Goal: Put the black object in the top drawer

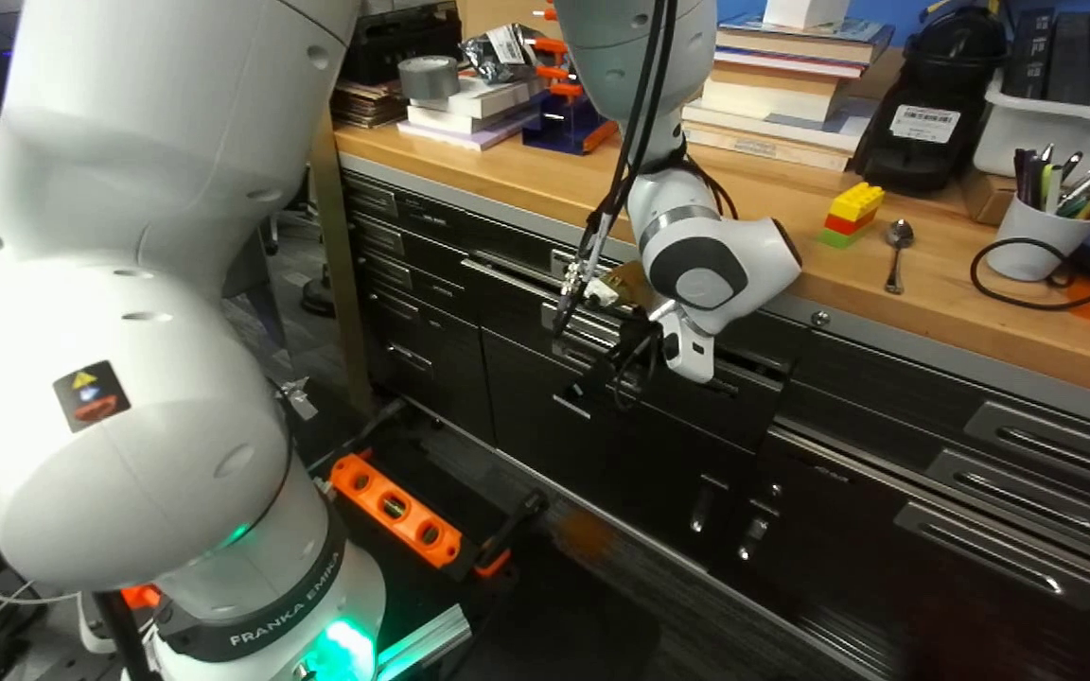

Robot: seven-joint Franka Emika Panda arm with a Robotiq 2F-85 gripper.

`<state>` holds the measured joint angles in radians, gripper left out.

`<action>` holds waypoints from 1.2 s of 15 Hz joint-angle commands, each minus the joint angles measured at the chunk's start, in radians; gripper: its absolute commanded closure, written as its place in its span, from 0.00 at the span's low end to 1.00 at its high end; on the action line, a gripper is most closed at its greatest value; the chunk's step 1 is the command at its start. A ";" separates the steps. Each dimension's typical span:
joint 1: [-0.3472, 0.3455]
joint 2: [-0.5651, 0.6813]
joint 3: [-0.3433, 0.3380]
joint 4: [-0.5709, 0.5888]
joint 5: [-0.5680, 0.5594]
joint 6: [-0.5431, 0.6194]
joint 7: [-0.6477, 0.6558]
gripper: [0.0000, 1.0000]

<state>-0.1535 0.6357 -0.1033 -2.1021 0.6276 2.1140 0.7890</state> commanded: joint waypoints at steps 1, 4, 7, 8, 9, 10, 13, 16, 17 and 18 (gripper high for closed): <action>-0.007 0.061 0.052 0.036 0.160 0.162 -0.152 0.00; 0.020 0.028 0.044 -0.008 0.216 0.261 -0.268 0.00; 0.047 -0.108 0.012 -0.138 0.194 0.336 -0.335 0.00; 0.050 -0.157 0.012 -0.183 0.198 0.366 -0.355 0.00; 0.057 -0.216 0.010 -0.237 0.195 0.397 -0.373 0.00; 0.066 -0.260 0.009 -0.276 0.186 0.434 -0.387 0.00; 0.103 -0.421 -0.003 -0.391 0.107 0.516 -0.399 0.00; 0.141 -0.586 -0.023 -0.492 -0.093 0.550 -0.328 0.00; 0.142 -0.642 -0.025 -0.517 -0.184 0.532 -0.304 0.00; 0.165 -0.695 -0.048 -0.543 -0.272 0.514 -0.276 0.00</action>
<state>-0.0388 0.1348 -0.1094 -2.5246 0.5511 2.6296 0.4381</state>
